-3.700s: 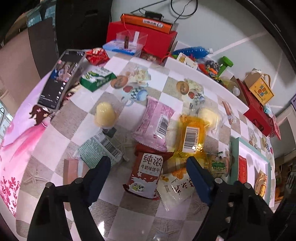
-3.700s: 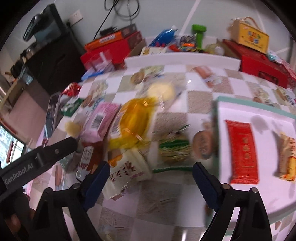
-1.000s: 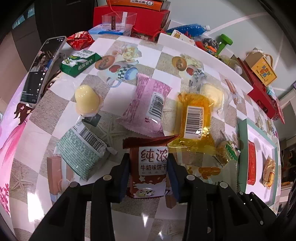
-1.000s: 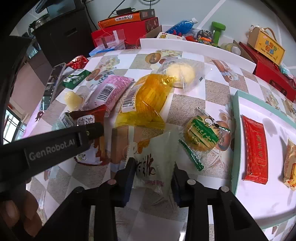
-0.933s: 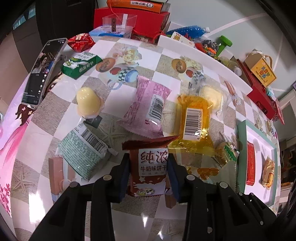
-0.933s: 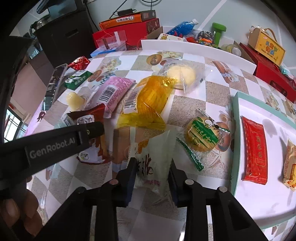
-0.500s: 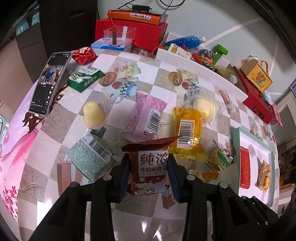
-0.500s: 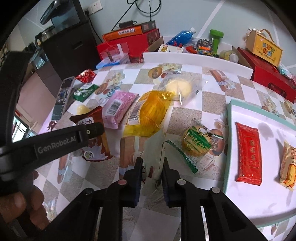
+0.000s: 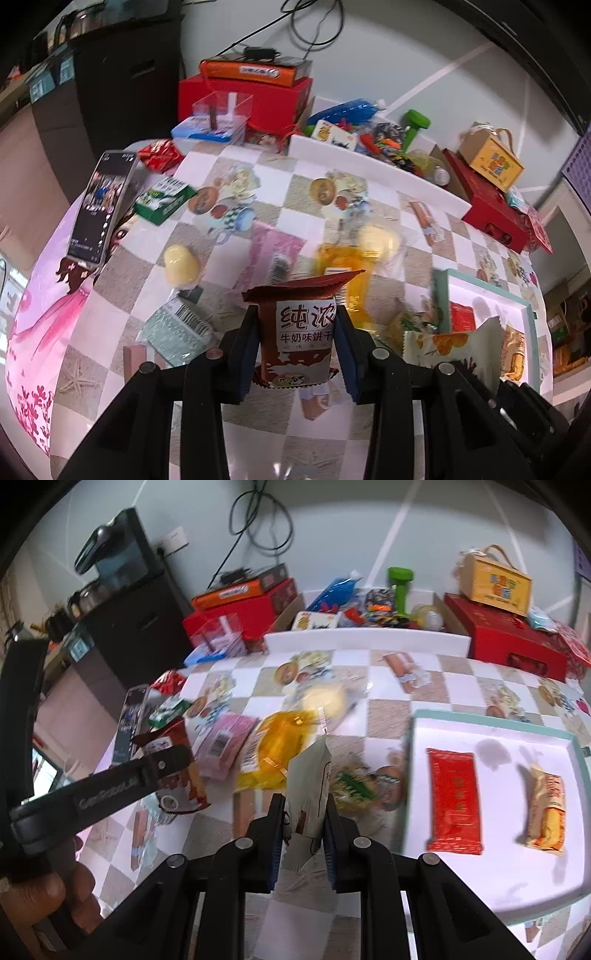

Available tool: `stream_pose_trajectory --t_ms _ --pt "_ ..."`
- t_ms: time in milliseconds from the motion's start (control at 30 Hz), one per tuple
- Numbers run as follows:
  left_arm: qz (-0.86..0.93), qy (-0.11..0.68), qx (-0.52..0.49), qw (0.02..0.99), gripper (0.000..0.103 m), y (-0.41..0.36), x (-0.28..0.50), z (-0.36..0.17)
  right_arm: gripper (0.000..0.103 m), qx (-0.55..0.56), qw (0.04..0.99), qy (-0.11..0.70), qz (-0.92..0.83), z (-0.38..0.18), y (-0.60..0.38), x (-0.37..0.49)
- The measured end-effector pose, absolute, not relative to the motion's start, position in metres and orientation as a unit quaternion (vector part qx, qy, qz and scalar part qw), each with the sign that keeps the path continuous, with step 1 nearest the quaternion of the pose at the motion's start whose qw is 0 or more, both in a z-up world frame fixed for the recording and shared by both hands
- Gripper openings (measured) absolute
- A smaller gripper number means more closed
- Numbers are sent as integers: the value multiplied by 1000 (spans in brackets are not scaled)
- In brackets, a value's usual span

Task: Organize snacks
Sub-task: 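Carry both held packets over to the white tray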

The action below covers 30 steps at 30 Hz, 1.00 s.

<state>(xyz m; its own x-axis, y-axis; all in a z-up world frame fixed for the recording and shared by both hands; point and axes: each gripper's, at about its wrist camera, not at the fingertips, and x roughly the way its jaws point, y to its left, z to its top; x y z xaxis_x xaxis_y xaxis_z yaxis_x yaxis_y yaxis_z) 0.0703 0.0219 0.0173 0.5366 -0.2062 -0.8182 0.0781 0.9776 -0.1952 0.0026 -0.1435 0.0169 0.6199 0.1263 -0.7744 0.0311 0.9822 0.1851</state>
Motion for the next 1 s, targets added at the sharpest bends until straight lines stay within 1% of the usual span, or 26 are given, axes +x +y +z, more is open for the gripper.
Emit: stream_pose_trajectory --t_ms 300,633,833,1000 --pt "-139 458 -26 878 40 -30 59 33 21 138 891 426 -79 22 -223 -8" --pt "-246 452 54 856 40 -130 28 37 21 222 862 397 -223 24 -337 -58" --pt "-303 457 106 829 40 -184 1 26 21 246 842 387 -284 24 -382 -91" --pt "-328 476 133 805 40 -213 -12 6 21 257 830 401 -291 13 -396 -98"
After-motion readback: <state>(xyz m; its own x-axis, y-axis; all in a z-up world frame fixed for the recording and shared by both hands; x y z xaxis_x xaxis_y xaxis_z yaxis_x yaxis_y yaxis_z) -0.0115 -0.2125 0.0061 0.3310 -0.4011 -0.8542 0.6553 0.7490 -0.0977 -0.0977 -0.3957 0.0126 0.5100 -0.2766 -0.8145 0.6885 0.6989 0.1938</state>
